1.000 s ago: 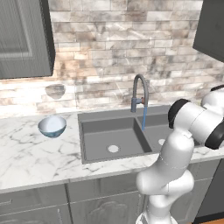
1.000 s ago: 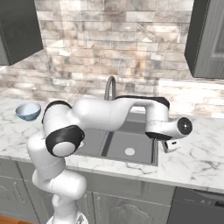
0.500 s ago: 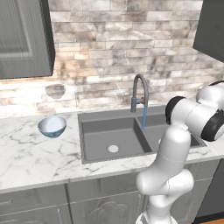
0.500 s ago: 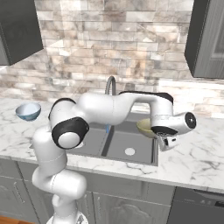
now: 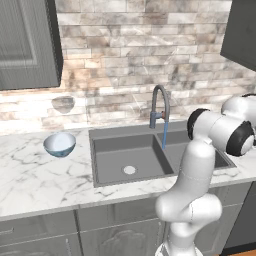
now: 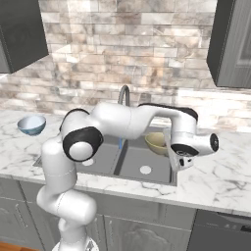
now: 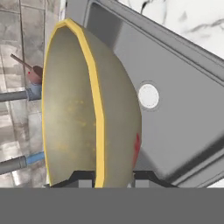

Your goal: Rinse each bowl for a few seconds and place them down in the sink or on the counter.

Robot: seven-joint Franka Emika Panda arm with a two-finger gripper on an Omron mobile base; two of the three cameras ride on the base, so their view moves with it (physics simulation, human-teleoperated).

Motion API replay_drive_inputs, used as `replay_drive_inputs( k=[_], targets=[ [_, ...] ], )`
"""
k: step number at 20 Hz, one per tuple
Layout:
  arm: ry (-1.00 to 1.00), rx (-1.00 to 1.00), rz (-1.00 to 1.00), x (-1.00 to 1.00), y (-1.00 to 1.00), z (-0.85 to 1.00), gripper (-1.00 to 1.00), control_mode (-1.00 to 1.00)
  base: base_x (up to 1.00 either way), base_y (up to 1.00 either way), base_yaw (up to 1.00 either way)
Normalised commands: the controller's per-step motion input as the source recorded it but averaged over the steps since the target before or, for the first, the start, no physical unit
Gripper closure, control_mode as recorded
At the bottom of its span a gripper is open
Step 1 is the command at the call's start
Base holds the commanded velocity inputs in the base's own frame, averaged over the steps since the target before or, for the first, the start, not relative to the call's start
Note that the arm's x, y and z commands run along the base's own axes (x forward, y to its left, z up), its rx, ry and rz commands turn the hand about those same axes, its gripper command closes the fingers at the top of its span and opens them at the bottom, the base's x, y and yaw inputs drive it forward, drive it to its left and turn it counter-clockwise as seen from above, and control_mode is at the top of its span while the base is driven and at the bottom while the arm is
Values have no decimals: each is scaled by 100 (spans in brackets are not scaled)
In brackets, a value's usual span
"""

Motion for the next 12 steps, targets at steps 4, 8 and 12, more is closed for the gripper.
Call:
replay_drive_inputs(
  k=[4,8,12],
  targets=[
    [-2,3,4,28,34,-17,100,-100,0,0,0],
    [3,-3,5,29,28,-3,100,-100,0,0,0],
    [5,-5,7,17,32,0,100,-100,0,0,0]
  ],
)
